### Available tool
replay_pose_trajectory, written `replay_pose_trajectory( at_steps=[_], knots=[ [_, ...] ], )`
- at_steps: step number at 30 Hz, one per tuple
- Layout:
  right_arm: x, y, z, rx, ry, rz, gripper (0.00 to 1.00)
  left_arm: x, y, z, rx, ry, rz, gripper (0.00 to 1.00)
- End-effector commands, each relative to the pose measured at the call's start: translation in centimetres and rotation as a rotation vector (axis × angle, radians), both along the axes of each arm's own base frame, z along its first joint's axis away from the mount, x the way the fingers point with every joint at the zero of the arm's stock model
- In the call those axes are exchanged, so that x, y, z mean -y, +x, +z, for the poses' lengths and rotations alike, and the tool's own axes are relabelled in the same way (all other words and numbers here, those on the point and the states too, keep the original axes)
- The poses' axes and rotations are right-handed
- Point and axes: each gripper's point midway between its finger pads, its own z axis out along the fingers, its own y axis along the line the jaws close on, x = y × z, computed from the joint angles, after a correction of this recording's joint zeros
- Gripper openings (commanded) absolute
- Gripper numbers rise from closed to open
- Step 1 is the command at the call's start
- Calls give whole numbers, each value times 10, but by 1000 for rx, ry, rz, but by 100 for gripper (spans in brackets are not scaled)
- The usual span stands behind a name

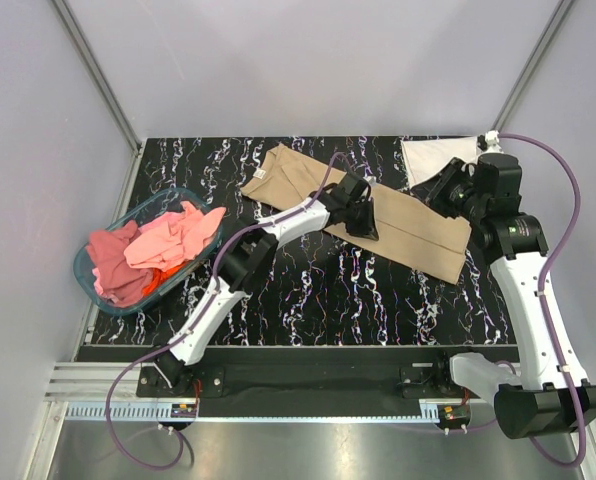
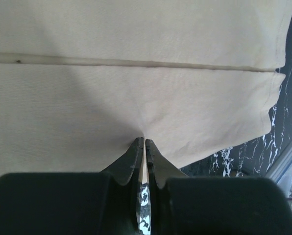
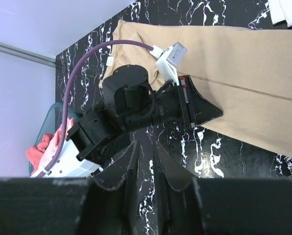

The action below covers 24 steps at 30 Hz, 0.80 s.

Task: Fold and stack the t-shirts
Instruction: Fold the tshirt

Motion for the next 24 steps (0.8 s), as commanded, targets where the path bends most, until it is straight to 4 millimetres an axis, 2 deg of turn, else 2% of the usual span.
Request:
replay_pose_trajectory(
  at_steps=[1,3,6,8,9,10,12,14,15,16,18,19,20,21,23,24],
  knots=[
    [5,-5,3,24,-30,-2,23,2,1,1,40,14,8,9],
    [5,-5,3,22,-31,-3,24,-3,-2,-3,40,51,6,9],
    [6,-5,5,23,-38,-7,24,-14,-18,-12,14,107,2,9],
    [7,-4,4,19,-46,-7,24,-26,-31,-20,-11,147,3,9],
    [6,-4,3,17,-45,1,24,-39,-40,-34,-42,192,11,8],
    [4,-4,1,10,-44,12,24,-46,-40,-28,-35,207,30,8],
    [0,-6,-5,-4,-38,40,24,-64,-51,-38,-57,253,40,8],
    [-5,-9,-21,-42,-33,71,24,-72,-57,-27,-48,258,38,8],
    [-2,-10,-28,-59,-42,57,23,-82,-66,-34,-63,284,34,8],
    [1,-13,-38,-87,-49,43,23,-86,-68,-24,-49,279,36,8],
    [4,-16,-52,-123,-58,26,22,-103,-80,-30,-61,318,35,8],
    [4,-17,-54,-129,-55,28,21,-106,-82,-20,-46,312,37,8],
    [2,-17,-57,-138,-50,33,22,-114,-83,-20,-33,331,45,8],
    [0,-19,-61,-150,-42,44,22,-127,-90,-19,-26,359,45,8],
    [-3,-19,-65,-167,-35,59,22,-148,-88,-21,-3,419,87,8],
    [-5,-20,-67,-173,-30,68,21,-163,-93,-21,-12,449,102,8]
  ],
)
